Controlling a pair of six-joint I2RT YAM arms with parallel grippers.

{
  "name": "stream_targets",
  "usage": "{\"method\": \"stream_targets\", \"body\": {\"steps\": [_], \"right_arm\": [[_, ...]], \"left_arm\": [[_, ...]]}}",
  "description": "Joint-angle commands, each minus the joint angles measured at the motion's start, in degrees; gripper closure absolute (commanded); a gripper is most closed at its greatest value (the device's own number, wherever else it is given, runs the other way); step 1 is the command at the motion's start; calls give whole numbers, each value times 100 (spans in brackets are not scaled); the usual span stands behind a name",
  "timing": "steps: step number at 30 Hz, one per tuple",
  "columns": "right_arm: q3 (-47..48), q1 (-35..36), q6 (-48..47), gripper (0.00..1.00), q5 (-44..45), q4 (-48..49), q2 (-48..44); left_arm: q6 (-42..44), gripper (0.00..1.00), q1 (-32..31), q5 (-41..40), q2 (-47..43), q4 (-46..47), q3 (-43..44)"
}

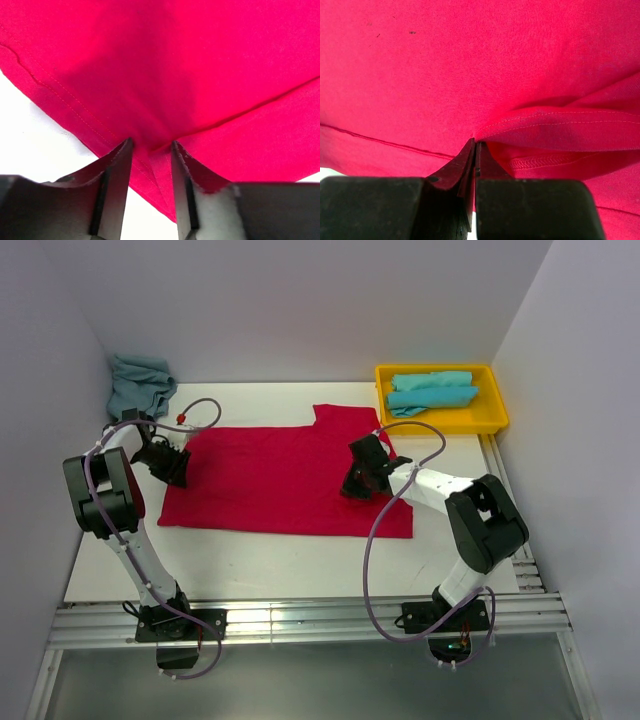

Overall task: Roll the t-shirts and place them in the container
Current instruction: Fold the tshirt

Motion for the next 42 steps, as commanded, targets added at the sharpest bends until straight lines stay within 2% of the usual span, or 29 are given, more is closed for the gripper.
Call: {"method": "stream_targets", "body": {"steps": [1,6,14,17,29,30,42], "right_arm": [[268,39,-63,100,42,79,27],[285,30,-63,100,60,53,36],[268,30,-36,100,60,53,45],[268,30,-45,100,60,62,45],[320,30,-28,100,77,44,89],[346,21,-27,100,77,35,89],[794,-145,-185,100,227,-149,203]], "left_arm": [[153,59,-15,51,-86,-188,57],[205,65,-24,69,-173,-293,13],[232,66,-24,69,-332,-373,-4],[223,69,-24,86,-349,-434,39],[267,95,-24,122,-481,-584,75],[249,99,-24,121,-516,-566,49],[-23,100,46,-54,-824,-259,-145]]}}
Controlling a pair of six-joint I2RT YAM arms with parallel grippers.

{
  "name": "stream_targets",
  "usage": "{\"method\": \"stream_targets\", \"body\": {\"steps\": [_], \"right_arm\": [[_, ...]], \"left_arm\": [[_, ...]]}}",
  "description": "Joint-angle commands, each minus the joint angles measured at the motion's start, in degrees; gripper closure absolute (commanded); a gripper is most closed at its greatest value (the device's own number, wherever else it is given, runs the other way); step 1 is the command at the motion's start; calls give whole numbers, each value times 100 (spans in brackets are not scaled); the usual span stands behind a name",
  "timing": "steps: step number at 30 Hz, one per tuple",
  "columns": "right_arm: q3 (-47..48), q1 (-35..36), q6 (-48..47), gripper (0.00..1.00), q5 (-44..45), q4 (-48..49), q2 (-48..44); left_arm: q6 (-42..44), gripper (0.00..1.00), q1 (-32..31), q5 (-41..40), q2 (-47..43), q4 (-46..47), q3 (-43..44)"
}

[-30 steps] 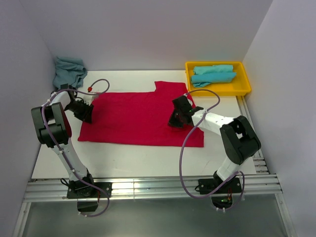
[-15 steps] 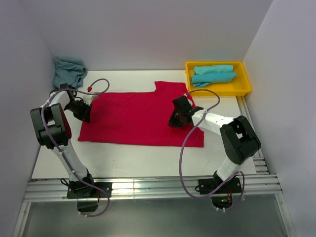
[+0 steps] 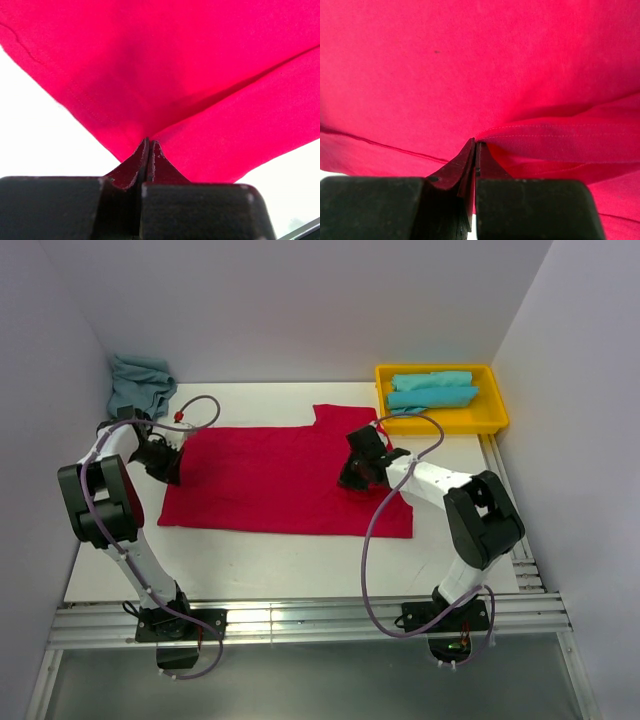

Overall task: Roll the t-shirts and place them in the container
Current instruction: Fold the tshirt

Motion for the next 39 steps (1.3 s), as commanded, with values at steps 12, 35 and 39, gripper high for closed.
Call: {"method": "stream_targets", "body": {"steps": [12,35,39], "right_arm": [[782,-242,-335,100,374,-319,200],[1018,-410,-660,100,620,-582,67],[1256,-436,-740,100,612,-697,287]], "left_arm": [[-242,100,171,-145,-446,249,-49],[-392,100,391,110,-534,302,13],[-462,100,400,128,-455,346,48]]}}
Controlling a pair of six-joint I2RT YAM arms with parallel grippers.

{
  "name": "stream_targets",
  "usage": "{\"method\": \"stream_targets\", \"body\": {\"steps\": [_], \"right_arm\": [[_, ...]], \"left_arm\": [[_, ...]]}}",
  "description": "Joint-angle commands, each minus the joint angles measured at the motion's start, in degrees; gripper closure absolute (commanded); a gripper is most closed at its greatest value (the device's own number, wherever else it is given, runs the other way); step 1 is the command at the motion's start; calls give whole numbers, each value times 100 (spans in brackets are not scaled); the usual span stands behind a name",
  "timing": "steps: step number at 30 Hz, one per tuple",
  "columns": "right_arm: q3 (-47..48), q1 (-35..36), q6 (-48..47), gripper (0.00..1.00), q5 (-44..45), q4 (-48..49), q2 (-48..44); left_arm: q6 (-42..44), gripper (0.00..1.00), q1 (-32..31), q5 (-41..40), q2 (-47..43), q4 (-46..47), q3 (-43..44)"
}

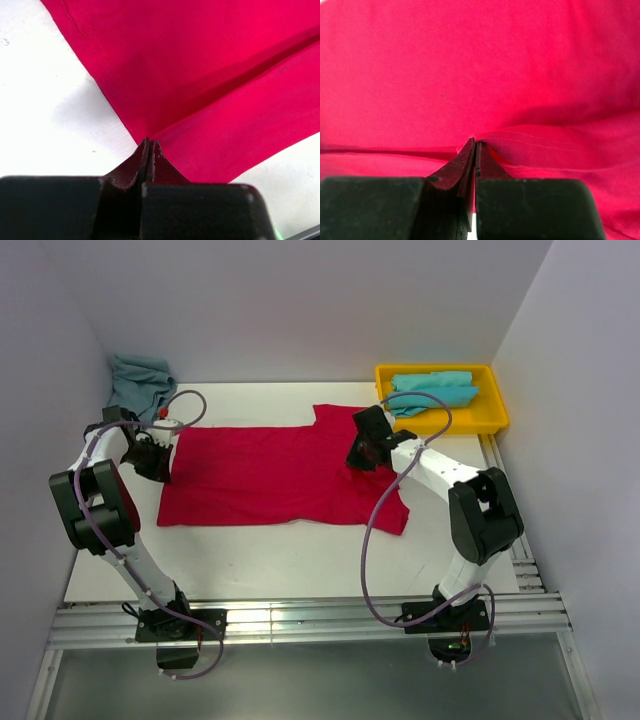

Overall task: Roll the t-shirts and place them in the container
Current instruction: Fold the tshirt

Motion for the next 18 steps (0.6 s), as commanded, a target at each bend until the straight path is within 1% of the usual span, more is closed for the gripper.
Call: {"method": "stream_targets", "body": {"steps": [1,18], "right_arm": [[423,-66,-197,100,175,-59,241],[749,-163,-356,100,271,-217,690]], "left_arm": [[-100,100,33,191,-121,177,150],[-609,100,33,279,169,529,458]]}}
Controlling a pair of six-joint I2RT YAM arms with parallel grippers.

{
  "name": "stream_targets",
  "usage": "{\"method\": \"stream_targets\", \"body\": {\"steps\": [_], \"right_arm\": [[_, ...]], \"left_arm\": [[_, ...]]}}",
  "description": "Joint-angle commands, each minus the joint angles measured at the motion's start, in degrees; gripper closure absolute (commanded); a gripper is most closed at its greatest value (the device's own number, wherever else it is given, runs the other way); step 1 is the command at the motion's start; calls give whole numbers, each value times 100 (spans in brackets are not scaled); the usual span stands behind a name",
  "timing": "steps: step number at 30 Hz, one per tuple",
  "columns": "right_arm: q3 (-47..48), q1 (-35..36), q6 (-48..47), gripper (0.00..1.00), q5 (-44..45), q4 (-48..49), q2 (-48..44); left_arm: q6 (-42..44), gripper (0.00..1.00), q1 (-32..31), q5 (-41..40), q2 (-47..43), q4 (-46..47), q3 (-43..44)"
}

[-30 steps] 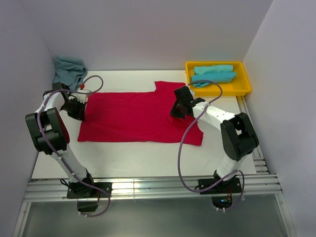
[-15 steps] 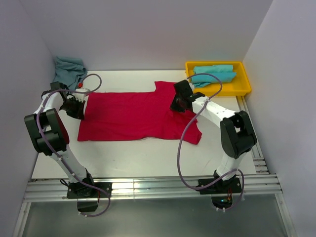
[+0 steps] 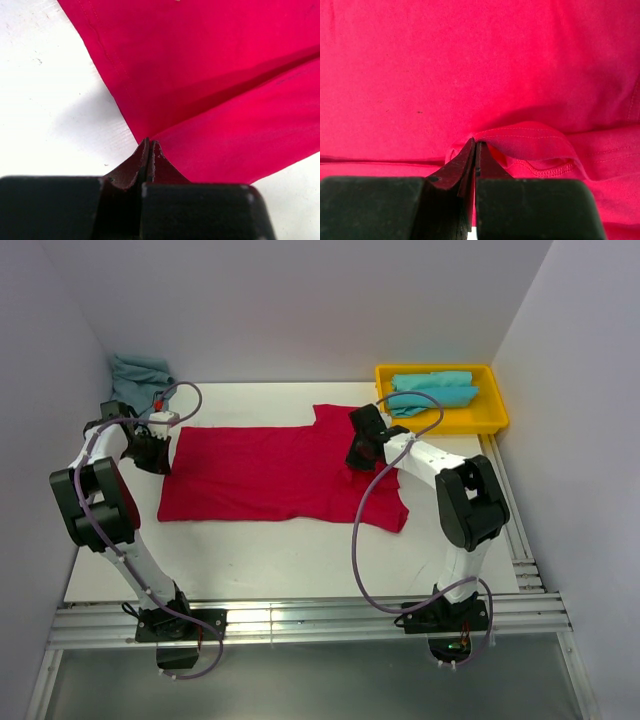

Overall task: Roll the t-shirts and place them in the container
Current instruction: Fold the tshirt

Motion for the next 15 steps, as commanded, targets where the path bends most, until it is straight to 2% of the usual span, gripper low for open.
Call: {"method": "stream_targets", "body": {"steps": [1,15], "right_arm": [[323,-76,-115,100,179,-36,34],[385,-84,-151,100,329,-18,-9]], "left_arm": [[-115,100,33,157,80,149,240],[-344,100,-99,-98,230,474,125]]}}
